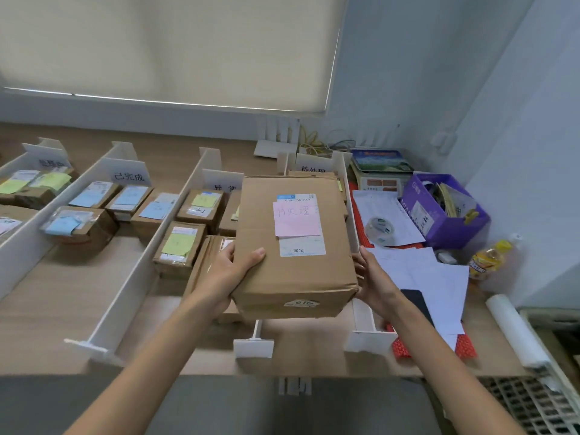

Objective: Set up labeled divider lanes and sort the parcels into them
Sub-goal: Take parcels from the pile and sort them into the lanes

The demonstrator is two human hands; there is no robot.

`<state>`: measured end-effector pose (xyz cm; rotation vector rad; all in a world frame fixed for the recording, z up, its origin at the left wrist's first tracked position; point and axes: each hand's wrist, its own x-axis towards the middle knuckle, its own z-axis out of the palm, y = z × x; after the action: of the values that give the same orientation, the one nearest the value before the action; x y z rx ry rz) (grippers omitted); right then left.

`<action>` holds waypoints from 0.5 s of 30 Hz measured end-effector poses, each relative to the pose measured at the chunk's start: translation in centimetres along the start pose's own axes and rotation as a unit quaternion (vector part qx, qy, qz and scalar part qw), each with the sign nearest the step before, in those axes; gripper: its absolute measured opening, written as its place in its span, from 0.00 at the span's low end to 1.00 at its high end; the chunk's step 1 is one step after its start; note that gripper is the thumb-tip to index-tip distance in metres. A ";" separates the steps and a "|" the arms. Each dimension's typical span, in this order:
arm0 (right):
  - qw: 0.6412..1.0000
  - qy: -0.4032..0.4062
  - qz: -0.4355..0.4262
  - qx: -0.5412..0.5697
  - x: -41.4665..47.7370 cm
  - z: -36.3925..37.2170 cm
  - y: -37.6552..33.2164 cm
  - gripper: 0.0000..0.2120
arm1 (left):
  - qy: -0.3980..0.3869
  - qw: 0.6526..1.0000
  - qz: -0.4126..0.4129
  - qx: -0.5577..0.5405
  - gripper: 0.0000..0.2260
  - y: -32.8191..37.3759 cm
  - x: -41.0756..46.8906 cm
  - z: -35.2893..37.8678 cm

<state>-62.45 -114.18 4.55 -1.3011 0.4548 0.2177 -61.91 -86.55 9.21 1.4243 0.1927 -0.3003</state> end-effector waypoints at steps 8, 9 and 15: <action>0.994 -0.032 0.066 -0.075 -3.4 -2.2 3.0 0.31 | -0.039 0.996 -0.082 0.013 0.20 -4.5 -0.3 3.2; 0.994 -0.031 0.075 -0.073 -3.6 -2.2 3.2 0.30 | -0.037 0.995 -0.085 0.020 0.23 -4.9 -0.2 3.3; 0.994 0.017 0.101 -0.049 -3.0 -3.2 4.5 0.31 | -0.037 0.990 -0.121 0.056 0.29 -6.8 0.7 4.7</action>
<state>-67.58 -115.75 1.34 -1.3563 0.6115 0.3928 -63.67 -92.08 3.27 1.4993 0.2934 -0.5694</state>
